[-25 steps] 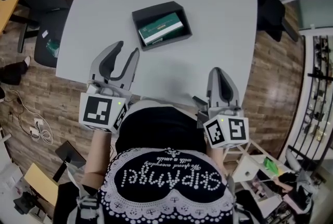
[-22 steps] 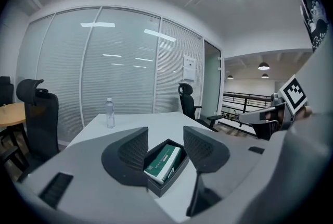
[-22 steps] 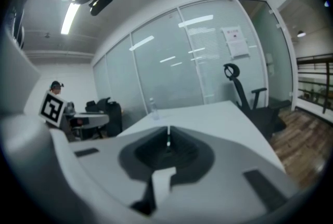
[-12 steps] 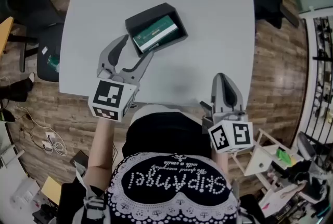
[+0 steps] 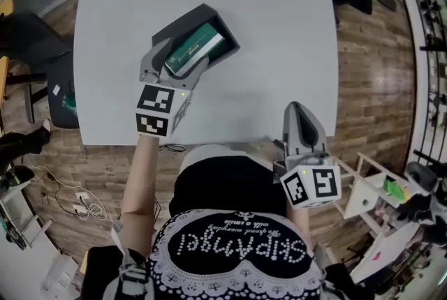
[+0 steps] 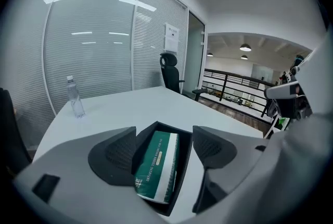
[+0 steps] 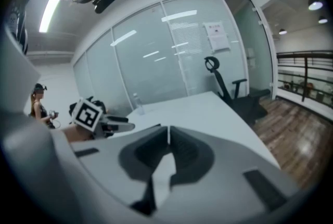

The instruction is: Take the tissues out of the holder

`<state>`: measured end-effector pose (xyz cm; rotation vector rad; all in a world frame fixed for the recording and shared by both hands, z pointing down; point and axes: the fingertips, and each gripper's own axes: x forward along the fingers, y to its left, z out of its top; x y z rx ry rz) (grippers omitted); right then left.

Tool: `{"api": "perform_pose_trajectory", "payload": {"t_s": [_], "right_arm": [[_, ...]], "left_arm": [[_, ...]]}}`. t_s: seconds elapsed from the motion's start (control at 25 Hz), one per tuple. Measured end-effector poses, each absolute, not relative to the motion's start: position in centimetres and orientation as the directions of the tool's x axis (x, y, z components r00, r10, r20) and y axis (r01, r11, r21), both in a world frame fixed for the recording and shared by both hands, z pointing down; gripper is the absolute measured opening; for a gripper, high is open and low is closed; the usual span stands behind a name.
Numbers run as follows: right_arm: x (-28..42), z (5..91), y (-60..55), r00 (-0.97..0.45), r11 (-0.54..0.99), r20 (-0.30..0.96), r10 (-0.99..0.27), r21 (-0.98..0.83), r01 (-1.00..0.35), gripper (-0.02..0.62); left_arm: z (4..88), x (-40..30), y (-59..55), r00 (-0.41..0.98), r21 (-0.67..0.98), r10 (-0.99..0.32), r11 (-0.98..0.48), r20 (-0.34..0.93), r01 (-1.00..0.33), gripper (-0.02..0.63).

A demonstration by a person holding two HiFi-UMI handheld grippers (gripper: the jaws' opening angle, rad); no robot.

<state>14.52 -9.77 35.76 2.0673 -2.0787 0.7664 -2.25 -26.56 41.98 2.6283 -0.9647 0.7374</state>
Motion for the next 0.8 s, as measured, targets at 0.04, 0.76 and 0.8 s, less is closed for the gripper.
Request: {"api": "perform_pose_trajectory", "payload": {"t_s": [0.04,0.76,0.8], "right_arm": [[14.7,35.9,-9.7,-0.059,-0.064,0.424,-0.904,-0.271,-0.961,0.035],[15.7,37.2,-10.1,-0.028,-0.117,0.465,-0.885,-0.279,-0.953,0.035],[15.7,37.2,-10.2,-0.027,-0.118,0.467,-0.884,-0.279,-0.953,0.035]], "left_arm": [[42.5,-2.0,-26.7,0.652,0.060,-0.524,-0.753,0.547,-0.655,0.337],[50.8,0.3,-27.9,0.583,0.087,-0.361,-0.795,0.728,-0.600,0.362],[51.1,0.4,-27.9,0.579,0.088,-0.353,-0.797,0.735,-0.598,0.364]]}}
